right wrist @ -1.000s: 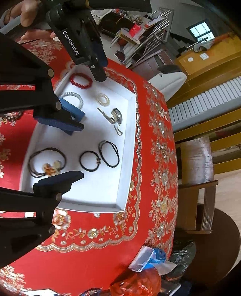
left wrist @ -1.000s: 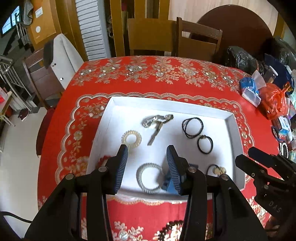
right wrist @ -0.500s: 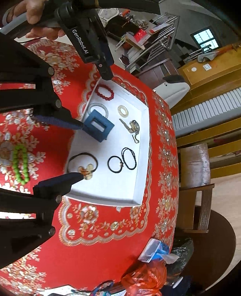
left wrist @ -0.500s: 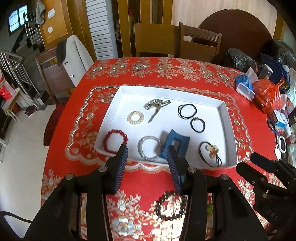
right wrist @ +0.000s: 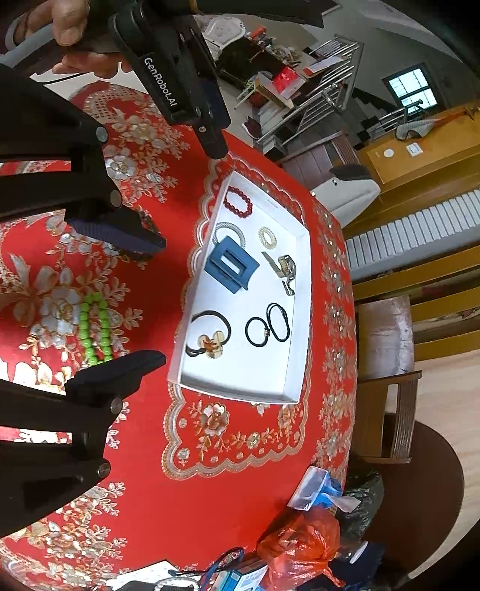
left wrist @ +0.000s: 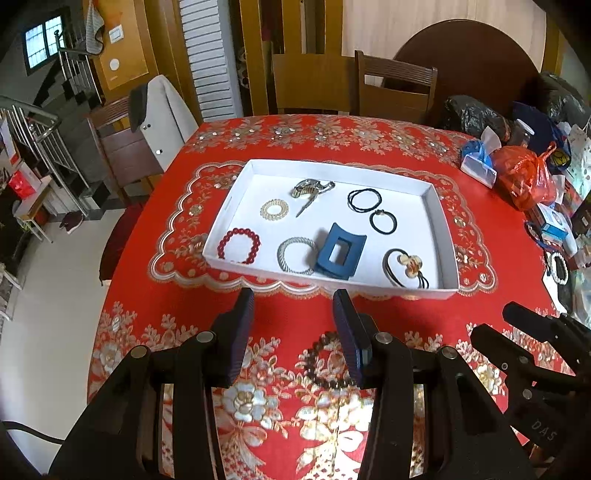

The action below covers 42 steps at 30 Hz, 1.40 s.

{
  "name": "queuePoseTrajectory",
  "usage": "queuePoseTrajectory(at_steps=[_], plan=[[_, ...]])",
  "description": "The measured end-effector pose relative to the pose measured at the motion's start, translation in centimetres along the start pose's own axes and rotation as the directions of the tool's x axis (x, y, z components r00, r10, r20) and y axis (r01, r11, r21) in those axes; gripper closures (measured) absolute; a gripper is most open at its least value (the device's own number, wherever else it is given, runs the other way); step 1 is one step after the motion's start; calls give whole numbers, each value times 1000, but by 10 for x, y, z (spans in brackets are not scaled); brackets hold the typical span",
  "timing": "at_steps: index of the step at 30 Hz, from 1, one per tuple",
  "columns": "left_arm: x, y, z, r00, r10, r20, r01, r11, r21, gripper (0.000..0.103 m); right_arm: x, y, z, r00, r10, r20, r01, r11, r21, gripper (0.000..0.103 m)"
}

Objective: Organize jewelry
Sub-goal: 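Withdraw both tools from the tray toward the wooden and green bead bracelets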

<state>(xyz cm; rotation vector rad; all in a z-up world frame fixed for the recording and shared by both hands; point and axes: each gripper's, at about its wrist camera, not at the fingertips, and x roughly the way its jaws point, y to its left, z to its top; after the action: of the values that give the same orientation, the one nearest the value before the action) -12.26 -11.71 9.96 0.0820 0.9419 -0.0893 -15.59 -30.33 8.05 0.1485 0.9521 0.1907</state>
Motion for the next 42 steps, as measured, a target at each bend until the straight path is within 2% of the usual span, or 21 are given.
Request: queuePoseTrajectory(at_steps=[11, 14, 19, 42], plan=[[-18, 1, -24, 1000, 3, 6, -3, 1000, -5, 60, -18, 10, -20, 1000, 5, 8, -5, 1000, -30, 48], [-21, 1, -28, 1000, 4, 7, -4, 1000, -3, 60, -21, 13, -26, 1000, 5, 10, -4, 999, -40, 43], [-27, -3, -34, 1000, 15, 18, -15, 1000, 7, 60, -25, 11, -32, 1000, 6, 9, -5, 999, -44, 43], [-24, -12, -50, 1000, 31, 2, -31, 999, 16, 60, -25, -15, -56, 1000, -6, -23, 5, 1000, -19, 42]])
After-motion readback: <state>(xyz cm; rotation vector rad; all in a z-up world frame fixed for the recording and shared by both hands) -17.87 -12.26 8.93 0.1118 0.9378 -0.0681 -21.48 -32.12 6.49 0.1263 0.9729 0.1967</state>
